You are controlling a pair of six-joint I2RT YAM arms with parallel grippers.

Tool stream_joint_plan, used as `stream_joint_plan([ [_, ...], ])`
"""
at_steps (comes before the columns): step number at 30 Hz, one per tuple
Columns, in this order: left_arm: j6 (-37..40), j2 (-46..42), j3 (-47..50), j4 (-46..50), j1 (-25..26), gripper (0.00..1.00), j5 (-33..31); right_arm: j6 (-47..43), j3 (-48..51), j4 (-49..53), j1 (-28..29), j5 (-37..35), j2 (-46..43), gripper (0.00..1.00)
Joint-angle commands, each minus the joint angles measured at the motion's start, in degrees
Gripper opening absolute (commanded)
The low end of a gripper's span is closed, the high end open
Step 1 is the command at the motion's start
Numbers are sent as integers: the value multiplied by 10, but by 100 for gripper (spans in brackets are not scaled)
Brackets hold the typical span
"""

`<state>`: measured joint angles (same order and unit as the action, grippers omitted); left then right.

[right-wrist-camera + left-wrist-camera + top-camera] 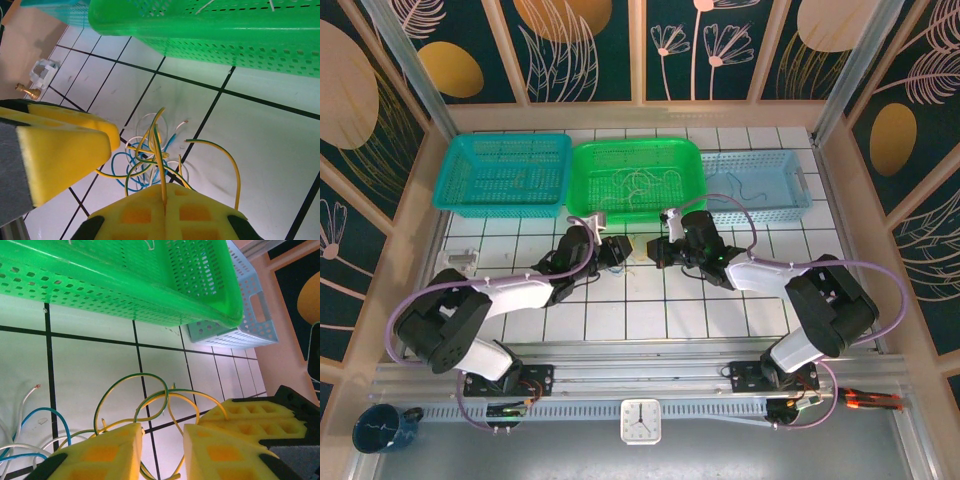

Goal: Untangle the cables

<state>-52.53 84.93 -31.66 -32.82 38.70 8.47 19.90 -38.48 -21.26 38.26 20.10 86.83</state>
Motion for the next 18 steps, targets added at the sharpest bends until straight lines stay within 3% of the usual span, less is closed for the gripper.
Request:
stream_joint_plan([
  [1,10,10,-19,-13,5,25,-5,4,11,-24,4,11,1,0],
  [18,6,30,-21,-25,11,17,-2,4,16,-28,4,9,-4,0],
])
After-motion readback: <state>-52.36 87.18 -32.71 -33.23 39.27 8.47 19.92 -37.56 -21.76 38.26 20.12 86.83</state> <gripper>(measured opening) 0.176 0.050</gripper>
